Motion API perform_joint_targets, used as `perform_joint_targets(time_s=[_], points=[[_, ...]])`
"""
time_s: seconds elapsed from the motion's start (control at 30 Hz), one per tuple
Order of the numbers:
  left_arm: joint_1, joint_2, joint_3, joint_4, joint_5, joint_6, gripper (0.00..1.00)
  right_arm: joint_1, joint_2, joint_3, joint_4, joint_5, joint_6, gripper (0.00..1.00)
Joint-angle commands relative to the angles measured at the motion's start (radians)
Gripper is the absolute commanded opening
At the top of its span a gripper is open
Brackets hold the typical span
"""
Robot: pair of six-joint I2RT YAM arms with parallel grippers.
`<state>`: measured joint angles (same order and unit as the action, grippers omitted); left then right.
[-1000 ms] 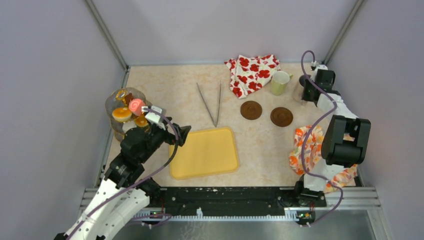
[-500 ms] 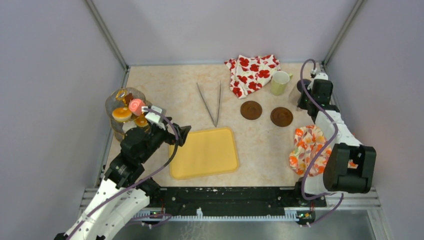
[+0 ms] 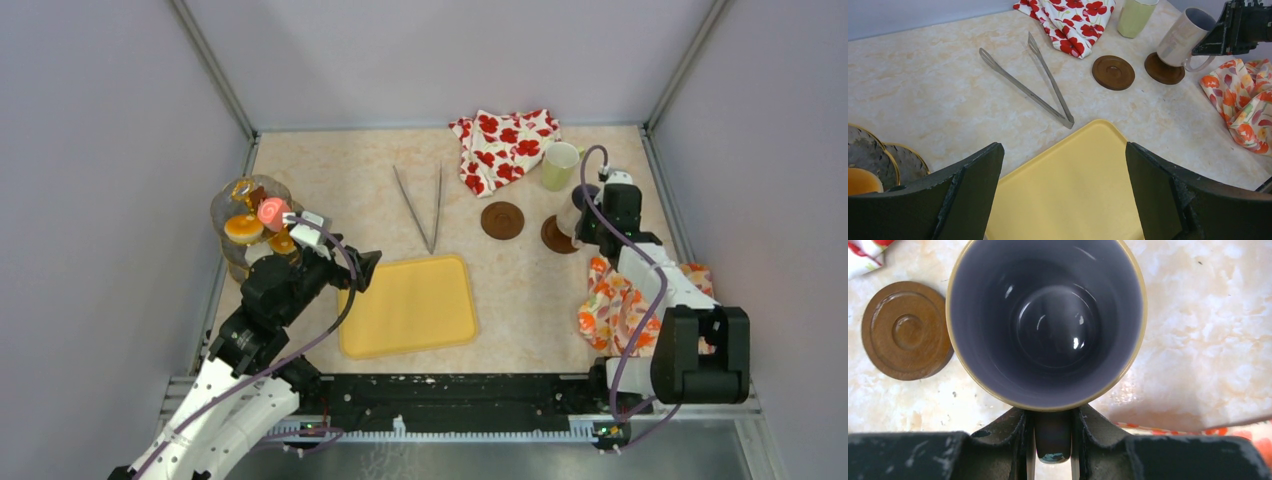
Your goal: Serve the afternoon tea
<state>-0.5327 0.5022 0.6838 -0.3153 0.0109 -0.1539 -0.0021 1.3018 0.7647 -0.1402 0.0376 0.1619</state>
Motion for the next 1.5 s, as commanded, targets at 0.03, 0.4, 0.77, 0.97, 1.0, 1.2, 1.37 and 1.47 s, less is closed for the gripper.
perform_joint_targets(time_s=[0.03,0.4,0.77,0.97,1.0,1.2,1.37,1.47], points=[[-0.003,0.009,-0.004,0.039,0.001,0.012,0.99,0.05,-0.095,-0.008,0.176,0.013,0.012,0.0],[-0.002,0.006,-0.003,0.041,0.001,0.013,0.99,0.074,-0.089,-0.054,0.174,0.023,0.004,0.0],[-0.002,0.009,-0.004,0.04,0.003,0.012,0.99,0.09,-0.074,-0.046,0.142,0.033,-0.025,0.05],[-0.001,0.012,-0.003,0.042,0.003,0.012,0.99,0.09,-0.063,-0.034,0.096,0.049,-0.038,0.21],[-0.002,0.011,-0.004,0.041,0.003,0.013,0.99,0.09,-0.064,-0.032,0.092,0.051,-0.037,0.26],[-0.002,0.012,-0.003,0.041,0.003,0.013,0.99,0.09,-0.083,-0.008,0.038,0.077,-0.009,0.47],[-0.001,0.016,-0.004,0.041,0.004,0.012,0.99,0.09,-0.116,0.043,-0.052,0.097,0.032,0.59],[-0.002,0.022,-0.003,0.042,0.005,0.013,0.99,0.09,-0.14,0.086,-0.122,0.111,0.053,0.67]])
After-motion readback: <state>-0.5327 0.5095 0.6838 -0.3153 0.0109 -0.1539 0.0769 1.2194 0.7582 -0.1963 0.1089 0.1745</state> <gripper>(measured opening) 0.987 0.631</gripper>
